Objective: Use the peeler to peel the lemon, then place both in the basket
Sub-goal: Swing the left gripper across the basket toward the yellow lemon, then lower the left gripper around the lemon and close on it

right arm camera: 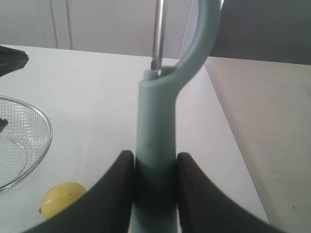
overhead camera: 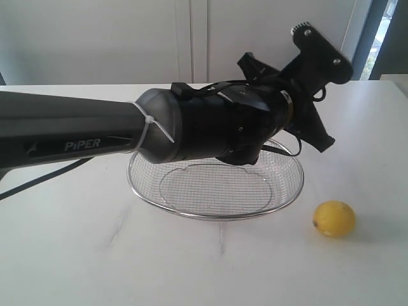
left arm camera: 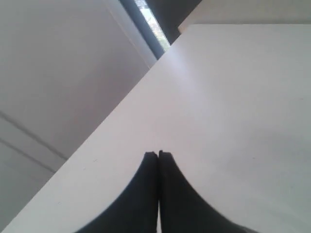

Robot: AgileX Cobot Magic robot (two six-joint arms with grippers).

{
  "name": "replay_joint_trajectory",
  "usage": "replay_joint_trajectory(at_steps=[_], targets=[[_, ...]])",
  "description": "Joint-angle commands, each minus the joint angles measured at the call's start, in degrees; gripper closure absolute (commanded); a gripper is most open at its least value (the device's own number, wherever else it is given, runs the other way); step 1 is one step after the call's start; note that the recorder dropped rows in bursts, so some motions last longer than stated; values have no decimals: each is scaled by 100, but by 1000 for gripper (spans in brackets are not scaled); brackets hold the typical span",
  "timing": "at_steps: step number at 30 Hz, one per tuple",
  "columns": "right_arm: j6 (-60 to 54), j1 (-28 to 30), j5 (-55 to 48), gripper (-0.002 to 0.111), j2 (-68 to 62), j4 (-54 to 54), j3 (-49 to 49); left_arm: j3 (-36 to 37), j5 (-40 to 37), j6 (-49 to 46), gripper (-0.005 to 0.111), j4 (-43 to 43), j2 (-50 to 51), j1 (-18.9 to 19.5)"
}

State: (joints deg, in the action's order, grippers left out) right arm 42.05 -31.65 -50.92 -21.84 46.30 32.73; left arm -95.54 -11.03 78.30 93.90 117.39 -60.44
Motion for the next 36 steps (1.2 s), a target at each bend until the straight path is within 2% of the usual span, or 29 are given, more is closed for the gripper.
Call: replay_joint_trajectory(at_steps=[1,5,7,9,14,19,20,22,23,24,26,29,30,36], targets=[[35,28,-1,108,33,116,-7,-21,-1223,-278,107,-503,-49,-19],[35,28,-1,108,44,116,-7,-21,-2052,-1153,107,-886,-49,-19],[35,28,-1,108,44,116,-7,-21,-2067,-1909,107,-1594,-49,-19],[35,28,-1,108,44,116,-7,-21,-2038,-3077,107,-2494,-49,-19],[48,28,-1,108,42,116,-7,-263,-1895,-6381,107,-5488,-49,-30],[59,28,-1,108,42,116,-7,-954,-2055,-8475,107,-8306,-49,-30],[59,28,-1,108,42,116,-7,-1296,-2445,-9580,107,-9575,-9,-30],[59,28,12,108,59,116,-7,-1657,-2939,-10472,107,-10465,141,-30],[59,28,12,108,75,116,-7,-1712,-2963,-10552,107,-10523,201,-30],[59,28,12,108,128,116,-7,-1727,-2909,-10663,103,-10560,305,-30],[59,28,12,108,209,127,-7,-1727,-2875,-10916,84,-10850,435,-30],[59,28,22,108,238,127,-7,-1716,-2774,-11582,36,-11170,627,-97],[59,28,22,108,238,127,-7,-1716,-2619,-11708,29,-11170,672,-155],[59,28,25,108,238,149,-7,-1716,-1890,-11558,27,-10959,926,-269]])
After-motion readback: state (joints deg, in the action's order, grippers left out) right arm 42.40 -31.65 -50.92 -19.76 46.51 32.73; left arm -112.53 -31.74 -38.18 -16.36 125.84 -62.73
